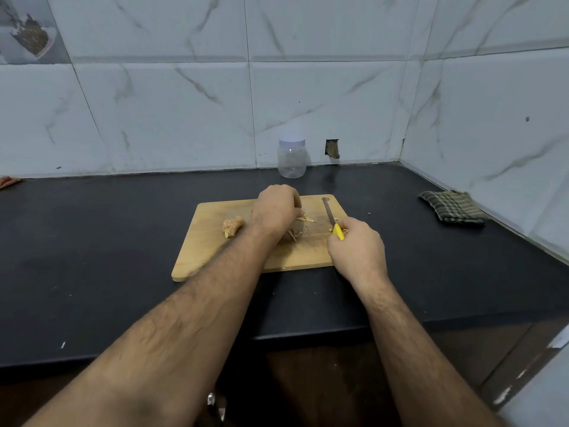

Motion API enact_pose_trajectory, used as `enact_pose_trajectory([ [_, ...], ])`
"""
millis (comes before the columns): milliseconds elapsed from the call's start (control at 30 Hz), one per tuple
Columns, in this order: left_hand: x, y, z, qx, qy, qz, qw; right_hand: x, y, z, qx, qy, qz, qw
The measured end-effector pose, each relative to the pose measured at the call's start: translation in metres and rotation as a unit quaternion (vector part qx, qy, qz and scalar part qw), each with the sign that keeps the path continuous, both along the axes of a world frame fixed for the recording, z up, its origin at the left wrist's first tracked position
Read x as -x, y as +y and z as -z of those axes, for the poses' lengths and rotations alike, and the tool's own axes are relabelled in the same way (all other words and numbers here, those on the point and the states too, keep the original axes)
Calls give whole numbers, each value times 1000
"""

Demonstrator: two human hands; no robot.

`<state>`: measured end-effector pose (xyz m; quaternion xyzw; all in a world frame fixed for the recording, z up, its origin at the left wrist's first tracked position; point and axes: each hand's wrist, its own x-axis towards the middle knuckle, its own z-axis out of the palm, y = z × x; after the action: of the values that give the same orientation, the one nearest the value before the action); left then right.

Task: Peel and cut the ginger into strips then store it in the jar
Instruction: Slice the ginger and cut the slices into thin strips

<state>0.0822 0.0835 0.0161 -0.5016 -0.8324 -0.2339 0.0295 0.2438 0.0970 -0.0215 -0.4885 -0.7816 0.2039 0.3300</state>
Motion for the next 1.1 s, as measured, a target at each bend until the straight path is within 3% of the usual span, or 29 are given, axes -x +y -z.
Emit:
enact_pose_trajectory([
  [167, 15, -21, -15, 115, -43, 128, 984, -1, -2, 0, 1, 2, 1, 1000],
  [300, 16, -22, -11, 178, -33, 149, 972, 0, -4, -1, 4, 4, 2, 1000],
  [733, 6, 10, 3, 88, 80, 61, 991, -1, -7, -1, 5, 7, 6, 1000],
  [1100, 31, -13, 3, -31, 22, -38, 999, -1, -12, -2, 2, 4, 1, 1000],
])
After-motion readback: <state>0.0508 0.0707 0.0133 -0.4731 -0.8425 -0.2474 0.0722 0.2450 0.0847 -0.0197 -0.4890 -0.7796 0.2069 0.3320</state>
